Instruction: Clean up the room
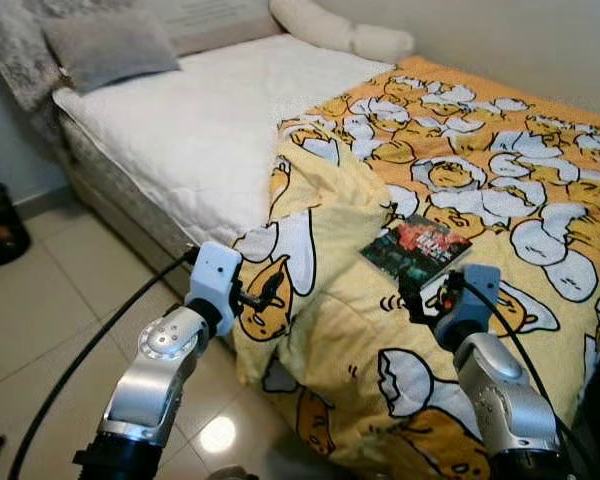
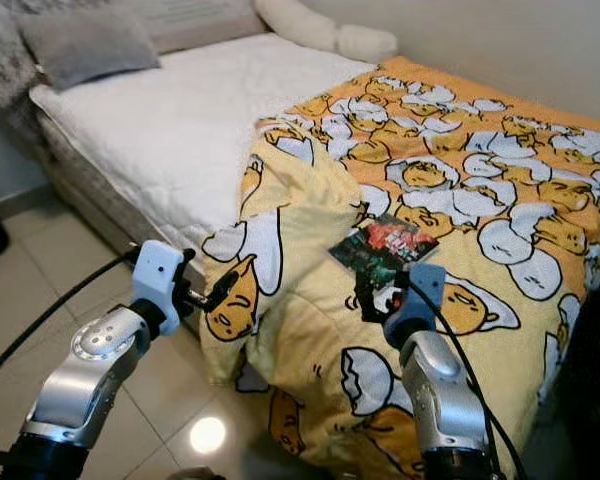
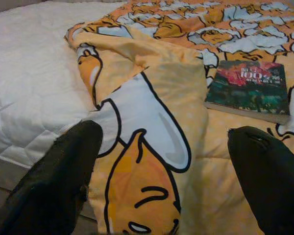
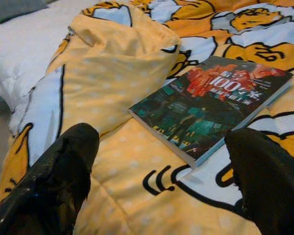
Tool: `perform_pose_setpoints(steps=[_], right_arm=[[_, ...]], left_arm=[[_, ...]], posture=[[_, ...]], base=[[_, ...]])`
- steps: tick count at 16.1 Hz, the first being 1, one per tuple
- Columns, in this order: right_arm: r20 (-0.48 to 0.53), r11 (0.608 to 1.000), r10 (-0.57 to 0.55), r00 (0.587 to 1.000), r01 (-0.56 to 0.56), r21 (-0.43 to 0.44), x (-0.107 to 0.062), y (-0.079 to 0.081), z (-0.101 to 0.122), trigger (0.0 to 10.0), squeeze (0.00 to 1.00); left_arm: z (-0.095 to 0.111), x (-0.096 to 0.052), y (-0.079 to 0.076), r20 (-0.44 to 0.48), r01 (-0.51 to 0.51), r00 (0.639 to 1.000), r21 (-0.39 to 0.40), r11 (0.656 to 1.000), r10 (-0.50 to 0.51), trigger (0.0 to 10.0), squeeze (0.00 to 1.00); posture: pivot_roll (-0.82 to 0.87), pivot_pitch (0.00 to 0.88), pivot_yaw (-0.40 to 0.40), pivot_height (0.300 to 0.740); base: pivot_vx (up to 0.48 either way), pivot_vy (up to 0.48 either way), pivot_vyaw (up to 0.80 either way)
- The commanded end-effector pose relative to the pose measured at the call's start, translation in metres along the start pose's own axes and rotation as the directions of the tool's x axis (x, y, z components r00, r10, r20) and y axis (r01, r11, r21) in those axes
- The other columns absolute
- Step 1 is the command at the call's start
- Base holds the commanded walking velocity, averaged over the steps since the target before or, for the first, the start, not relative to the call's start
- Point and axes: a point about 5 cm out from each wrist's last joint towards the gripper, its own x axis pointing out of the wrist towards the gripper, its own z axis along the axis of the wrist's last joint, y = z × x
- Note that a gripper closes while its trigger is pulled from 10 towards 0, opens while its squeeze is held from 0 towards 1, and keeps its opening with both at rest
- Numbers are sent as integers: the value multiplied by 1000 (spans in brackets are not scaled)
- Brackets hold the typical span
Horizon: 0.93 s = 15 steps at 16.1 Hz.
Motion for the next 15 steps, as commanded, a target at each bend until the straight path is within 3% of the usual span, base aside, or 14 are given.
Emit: perform_pose_setpoints(steps=[1,5,6,7,8,15], right_arm=[[28,1000,31,999,-31,3,0,4,8,10000,1000],[39,998,56,998,-55,-9,0,8,10,10000,1000],[35,999,49,998,-49,-21,2,8,11,10000,812],[34,999,49,998,-48,-22,2,8,11,10000,812],[34,998,53,998,-52,-25,2,8,11,10000,0],[25,997,62,998,-61,-39,5,10,12,10000,0]], left_arm=[[0,-1,3,4,-29,1000,-5,1000,29,10000,180],[2,0,9,26,-86,996,-22,996,87,10000,200],[2,0,10,28,-87,996,-21,996,88,10000,200],[3,0,10,28,-88,996,-21,996,88,10000,200],[3,0,10,30,-89,996,-23,996,90,10000,200],[3,1,10,33,-95,995,-30,995,96,10000,200]], posture=[[30,0,-9,740],[29,0,-12,740],[30,0,-13,740],[30,0,-14,740],[31,0,-15,740],[33,0,-22,740]], base=[[0,0,0],[0,0,0],[0,0,0],[0,0,0],[247,0,0],[286,0,0]])
